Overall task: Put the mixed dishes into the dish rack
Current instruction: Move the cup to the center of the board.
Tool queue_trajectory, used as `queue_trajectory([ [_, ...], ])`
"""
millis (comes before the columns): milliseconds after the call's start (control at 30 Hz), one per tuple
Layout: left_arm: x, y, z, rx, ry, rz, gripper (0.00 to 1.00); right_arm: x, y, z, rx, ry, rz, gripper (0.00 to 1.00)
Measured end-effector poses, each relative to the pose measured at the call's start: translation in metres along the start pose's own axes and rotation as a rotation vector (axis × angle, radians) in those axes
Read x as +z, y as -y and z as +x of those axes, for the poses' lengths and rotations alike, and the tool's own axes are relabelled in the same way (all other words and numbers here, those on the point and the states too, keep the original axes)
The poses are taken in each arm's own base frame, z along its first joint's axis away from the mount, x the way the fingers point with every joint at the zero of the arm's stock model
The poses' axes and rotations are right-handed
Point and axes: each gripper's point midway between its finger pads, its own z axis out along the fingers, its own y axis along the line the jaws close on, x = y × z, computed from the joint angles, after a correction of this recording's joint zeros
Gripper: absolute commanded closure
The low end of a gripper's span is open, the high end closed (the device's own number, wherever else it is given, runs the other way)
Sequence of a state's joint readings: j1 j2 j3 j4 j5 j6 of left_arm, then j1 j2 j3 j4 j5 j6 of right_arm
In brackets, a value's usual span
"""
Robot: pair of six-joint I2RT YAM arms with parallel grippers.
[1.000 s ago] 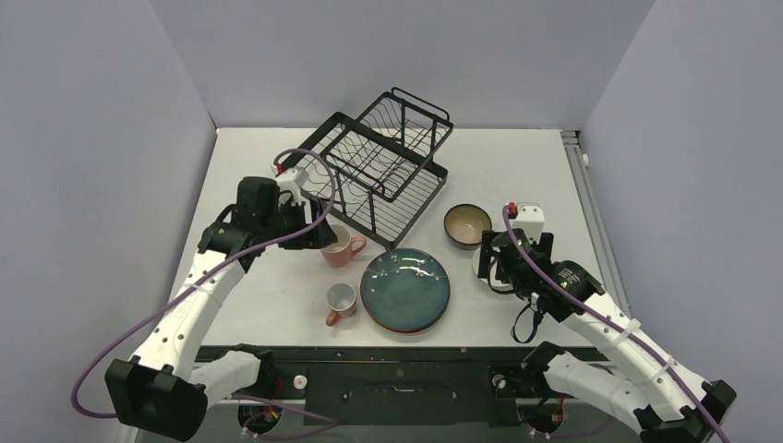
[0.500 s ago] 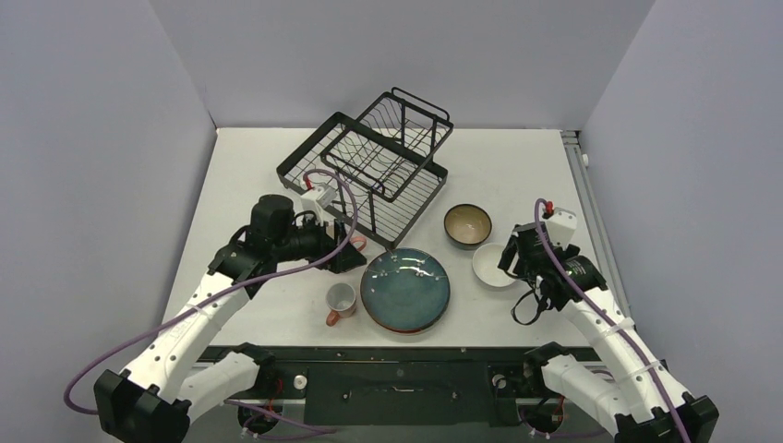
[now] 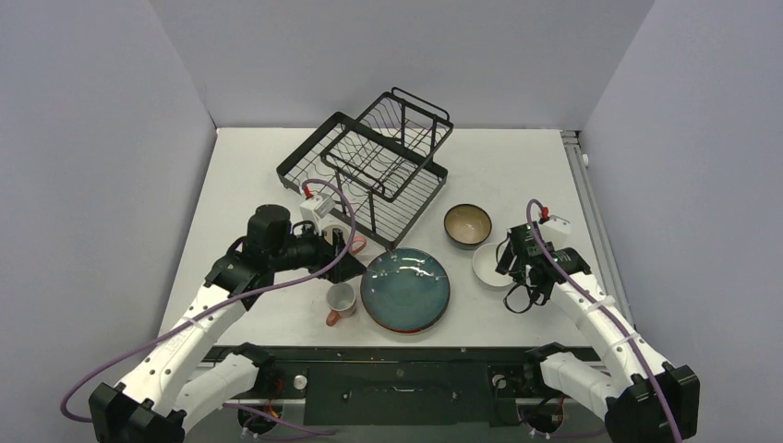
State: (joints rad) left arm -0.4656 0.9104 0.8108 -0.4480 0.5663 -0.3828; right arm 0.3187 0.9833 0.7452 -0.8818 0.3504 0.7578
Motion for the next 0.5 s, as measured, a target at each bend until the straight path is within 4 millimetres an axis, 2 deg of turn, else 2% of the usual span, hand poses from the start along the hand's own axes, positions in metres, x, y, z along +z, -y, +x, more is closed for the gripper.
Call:
queue_trajectory([
  [200, -0.002, 0.003, 0.0, 0.009, 0.008, 0.007, 0.26, 0.008, -0.005, 0.002, 0.013, -0.012, -0.003, 0.26],
  [500, -0.005, 0.005, -0.001, 0.017, 0.018, 0.011, 0.26, 0.026, -0.008, 0.017, 0.029, -0.053, -0.003, 0.3],
])
